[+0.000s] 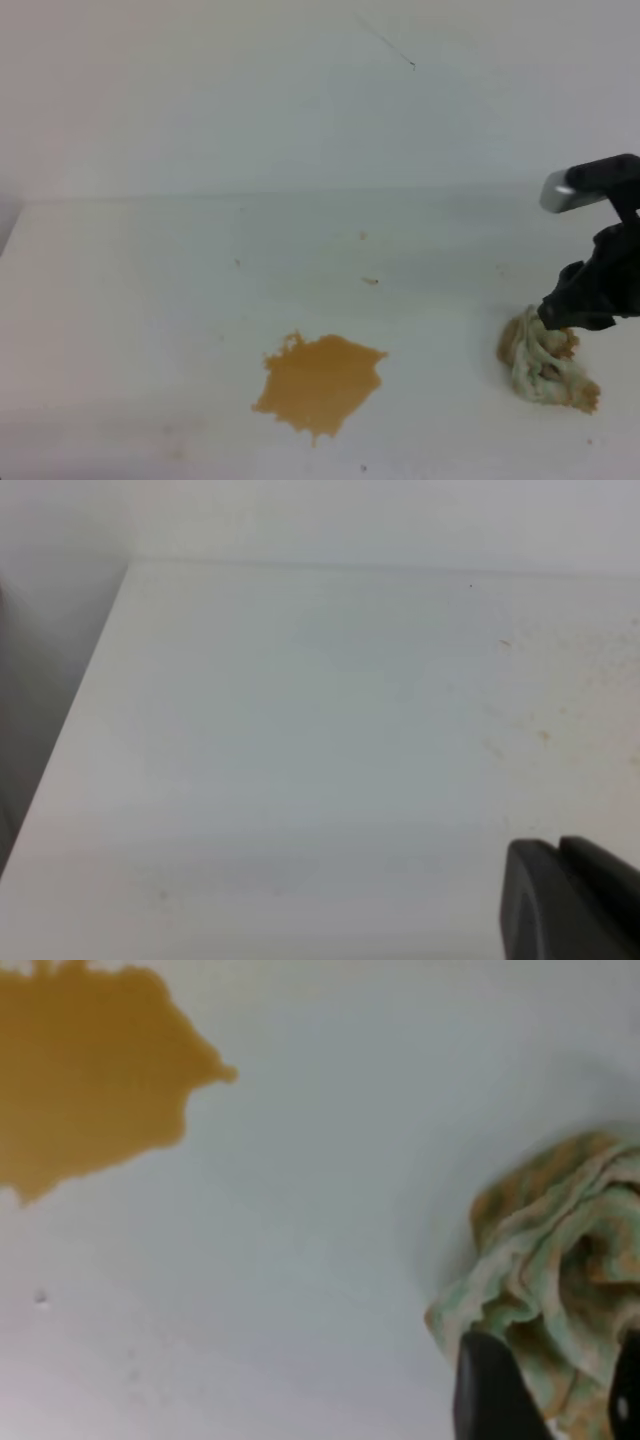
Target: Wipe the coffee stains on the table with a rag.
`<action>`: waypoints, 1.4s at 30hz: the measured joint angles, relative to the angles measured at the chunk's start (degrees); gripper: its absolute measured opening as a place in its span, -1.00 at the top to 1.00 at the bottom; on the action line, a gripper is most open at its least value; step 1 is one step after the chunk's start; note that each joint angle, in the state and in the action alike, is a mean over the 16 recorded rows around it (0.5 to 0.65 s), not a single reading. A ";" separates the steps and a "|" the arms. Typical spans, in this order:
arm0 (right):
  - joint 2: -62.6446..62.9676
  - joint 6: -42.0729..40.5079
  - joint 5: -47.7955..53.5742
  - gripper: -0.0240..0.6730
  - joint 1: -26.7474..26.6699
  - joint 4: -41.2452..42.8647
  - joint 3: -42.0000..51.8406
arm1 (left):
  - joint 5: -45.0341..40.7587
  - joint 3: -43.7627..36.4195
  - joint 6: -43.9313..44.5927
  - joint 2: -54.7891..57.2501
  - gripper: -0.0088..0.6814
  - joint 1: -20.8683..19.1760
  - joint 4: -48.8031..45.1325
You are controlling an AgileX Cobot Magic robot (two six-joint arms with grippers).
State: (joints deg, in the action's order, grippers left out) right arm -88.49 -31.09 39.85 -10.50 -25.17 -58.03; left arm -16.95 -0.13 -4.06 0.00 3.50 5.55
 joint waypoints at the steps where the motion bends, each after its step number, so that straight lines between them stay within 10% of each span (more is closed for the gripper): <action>1: -0.96 1.45 -0.29 0.28 -0.64 1.48 -0.36 | 0.00 0.00 0.00 0.00 0.97 0.00 0.00; 20: -17.04 12.08 -14.48 -0.09 -3.58 8.98 -2.51 | -0.06 0.13 0.00 0.00 0.97 0.00 0.00; 31: -22.14 9.61 -11.14 0.42 -3.84 4.50 -6.56 | -0.22 0.00 0.00 -0.09 0.97 0.00 0.00; 42: -23.39 -3.18 -2.44 0.83 -8.12 -17.60 -18.12 | -0.44 0.13 0.00 0.00 0.97 0.00 0.00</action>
State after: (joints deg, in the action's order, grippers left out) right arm -111.88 -34.27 37.41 -18.61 -42.78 -76.15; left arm -17.39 0.00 -4.06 0.00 3.50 5.54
